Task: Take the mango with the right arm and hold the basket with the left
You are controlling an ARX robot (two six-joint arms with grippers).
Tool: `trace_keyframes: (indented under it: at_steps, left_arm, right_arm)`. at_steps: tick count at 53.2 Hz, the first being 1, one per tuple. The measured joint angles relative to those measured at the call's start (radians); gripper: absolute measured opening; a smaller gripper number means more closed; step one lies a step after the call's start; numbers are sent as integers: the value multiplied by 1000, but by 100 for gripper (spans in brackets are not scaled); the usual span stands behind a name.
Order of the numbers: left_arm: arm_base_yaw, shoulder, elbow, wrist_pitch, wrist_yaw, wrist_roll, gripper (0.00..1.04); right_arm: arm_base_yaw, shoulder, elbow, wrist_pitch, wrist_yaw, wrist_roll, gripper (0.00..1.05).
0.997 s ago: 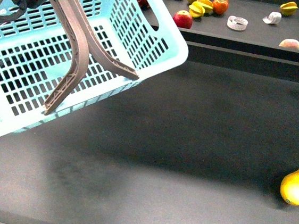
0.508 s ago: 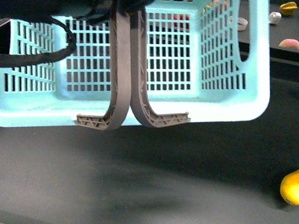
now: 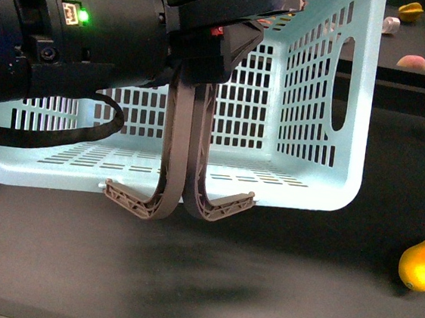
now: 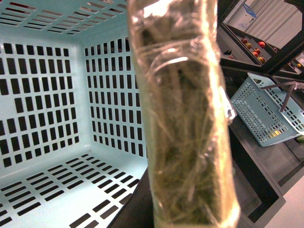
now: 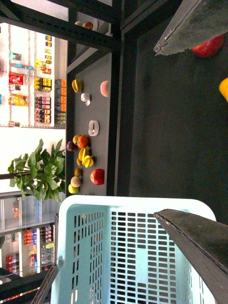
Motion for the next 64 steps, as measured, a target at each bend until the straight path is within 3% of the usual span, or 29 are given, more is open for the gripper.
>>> trace_keyframes:
  at_steps: [22, 64]
  left_arm:
    - [0, 21, -17, -19, 76, 76, 8]
    - [13, 21, -22, -20, 54, 88, 8]
  right_arm:
    - [0, 0, 0, 0, 0, 0, 97]
    - [0, 0, 0, 0, 0, 0, 97]
